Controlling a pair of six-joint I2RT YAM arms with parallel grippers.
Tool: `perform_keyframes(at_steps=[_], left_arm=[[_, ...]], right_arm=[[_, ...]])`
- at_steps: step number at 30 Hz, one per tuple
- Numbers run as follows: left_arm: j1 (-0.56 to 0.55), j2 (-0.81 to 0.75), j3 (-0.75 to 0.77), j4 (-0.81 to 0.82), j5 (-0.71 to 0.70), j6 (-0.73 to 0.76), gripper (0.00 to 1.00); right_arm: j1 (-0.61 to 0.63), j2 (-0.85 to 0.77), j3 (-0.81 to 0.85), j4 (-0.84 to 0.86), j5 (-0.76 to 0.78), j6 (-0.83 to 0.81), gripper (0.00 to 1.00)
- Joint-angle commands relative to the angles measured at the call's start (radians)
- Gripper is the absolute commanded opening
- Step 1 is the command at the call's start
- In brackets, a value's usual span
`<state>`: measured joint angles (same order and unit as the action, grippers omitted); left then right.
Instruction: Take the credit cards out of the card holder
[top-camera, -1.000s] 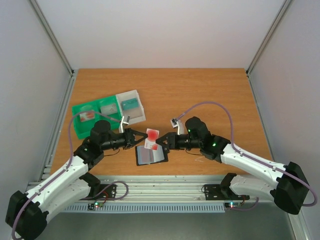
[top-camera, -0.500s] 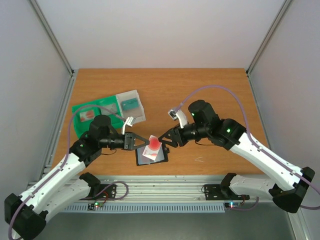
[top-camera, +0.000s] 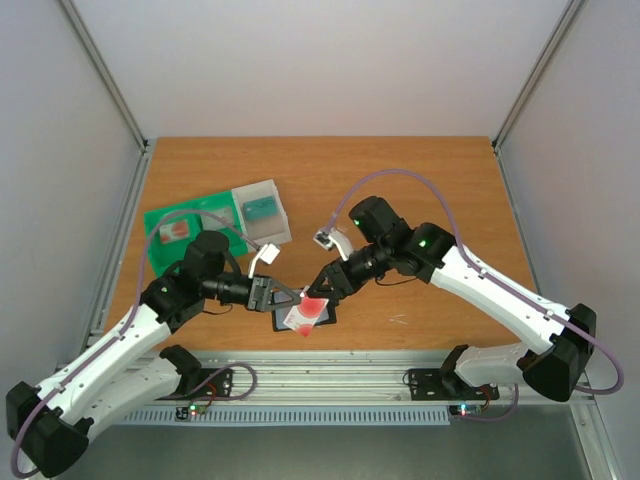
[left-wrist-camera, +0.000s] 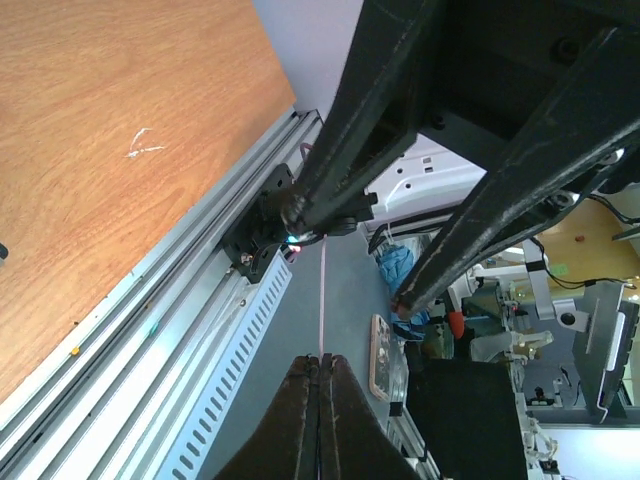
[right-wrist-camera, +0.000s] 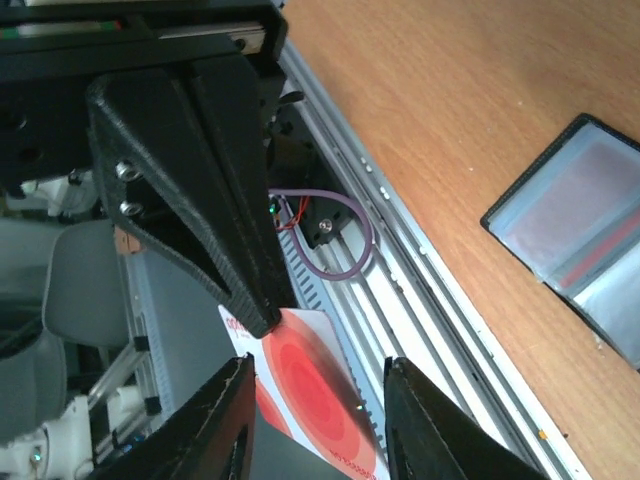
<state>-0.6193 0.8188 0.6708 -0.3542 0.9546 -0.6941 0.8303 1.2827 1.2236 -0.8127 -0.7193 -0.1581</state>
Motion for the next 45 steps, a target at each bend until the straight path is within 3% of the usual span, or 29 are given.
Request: perform_keyframes(at_steps=[1, 5, 13, 24, 29, 34, 39, 43, 45], left_arm=[[-0.007, -0.005, 0.018, -0.005, 0.028, 0.033, 0.00], [-0.008, -0.015, 0.020, -0.010, 0.032, 0.039, 0.01], [-0.008, -0.043, 0.023, -0.016, 0.042, 0.046, 0.00], [-0.008, -0.070, 0.015, -0.016, -0.005, 0.039, 0.00], [-0.007, -0.091, 0.013, -0.002, 0.031, 0.030, 0.00], [-0.008, -0.087, 0.011, -0.002, 0.051, 0.040, 0.00], [-0.007, -0.093, 0.017, -0.014, 0.039, 0.050, 0.00], [-0.008, -0.097, 0.047, -0.102, -0.053, 0.077, 0.12], [-0.007, -0.095, 0.061, -0.143, -0.109, 0.078, 0.30]], right_arm=[[0.003, -0.018, -0.019, 0.032, -0.076, -0.013, 0.31], [0.003, -0.016, -0.040, 0.071, -0.130, -0.006, 0.13], [0.003, -0.020, -0.057, 0.110, -0.185, -0.003, 0.02], [0.003, -0.022, -0.136, 0.268, -0.270, 0.092, 0.01], [0.003, -0.014, -0.146, 0.284, -0.301, 0.102, 0.12], [0.002, -0.011, -0.147, 0.294, -0.327, 0.101, 0.02], [0.002, -0.006, -0.153, 0.309, -0.354, 0.101, 0.01], [0.000, -0.010, -0.156, 0.332, -0.323, 0.134, 0.01], [-0.005, -0.016, -0.168, 0.379, -0.303, 0.198, 0.01]])
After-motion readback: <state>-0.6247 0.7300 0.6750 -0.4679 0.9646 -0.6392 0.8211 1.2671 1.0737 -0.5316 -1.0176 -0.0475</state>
